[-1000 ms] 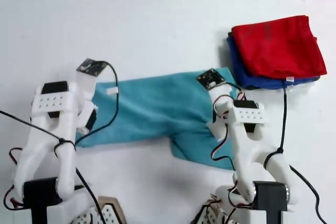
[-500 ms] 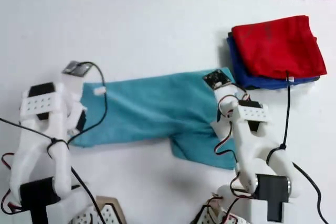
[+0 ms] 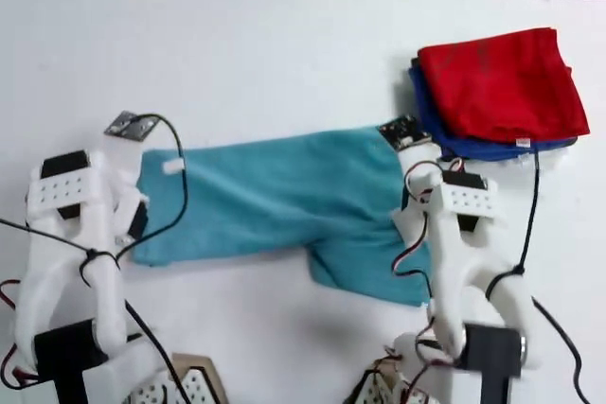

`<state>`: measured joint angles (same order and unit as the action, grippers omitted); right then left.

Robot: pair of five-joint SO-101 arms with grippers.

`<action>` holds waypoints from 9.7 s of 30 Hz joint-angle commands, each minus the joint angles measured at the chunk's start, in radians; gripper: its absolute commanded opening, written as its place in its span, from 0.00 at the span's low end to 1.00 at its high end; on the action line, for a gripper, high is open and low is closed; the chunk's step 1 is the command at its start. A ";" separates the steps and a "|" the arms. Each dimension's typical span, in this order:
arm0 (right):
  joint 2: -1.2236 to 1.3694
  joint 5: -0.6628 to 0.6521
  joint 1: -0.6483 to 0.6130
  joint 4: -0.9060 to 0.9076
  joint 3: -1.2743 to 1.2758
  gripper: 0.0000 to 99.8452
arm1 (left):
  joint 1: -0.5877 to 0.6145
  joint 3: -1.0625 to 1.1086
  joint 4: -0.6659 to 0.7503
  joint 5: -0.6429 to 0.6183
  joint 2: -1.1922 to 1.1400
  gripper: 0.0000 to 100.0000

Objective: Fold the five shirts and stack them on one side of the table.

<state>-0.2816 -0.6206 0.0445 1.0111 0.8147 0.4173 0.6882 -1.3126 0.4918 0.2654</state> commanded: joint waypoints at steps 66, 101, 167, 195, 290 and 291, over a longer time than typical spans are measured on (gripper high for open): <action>0.154 -0.385 -0.268 0.130 0.193 0.04 | -0.216 0.206 0.192 -0.101 0.017 0.03; 0.035 -0.292 -0.558 0.199 0.235 0.25 | -0.216 0.206 0.216 -0.094 0.009 0.03; 0.897 -0.149 -0.177 0.568 -1.494 0.21 | -0.163 0.058 0.167 -0.049 -0.356 0.03; 0.286 -0.229 -0.314 0.266 -0.396 0.02 | -0.163 0.053 0.167 -0.049 -0.358 0.03; 0.409 0.115 -0.710 0.255 -0.559 0.02 | -0.157 0.054 0.170 -0.052 -0.356 0.03; 0.400 0.132 -0.708 0.246 -0.575 0.02 | -0.157 0.054 0.170 -0.052 -0.356 0.03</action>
<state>0.1895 -0.5163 -0.6782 1.2658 0.3053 0.2317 0.7373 -1.1439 0.4457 -0.0476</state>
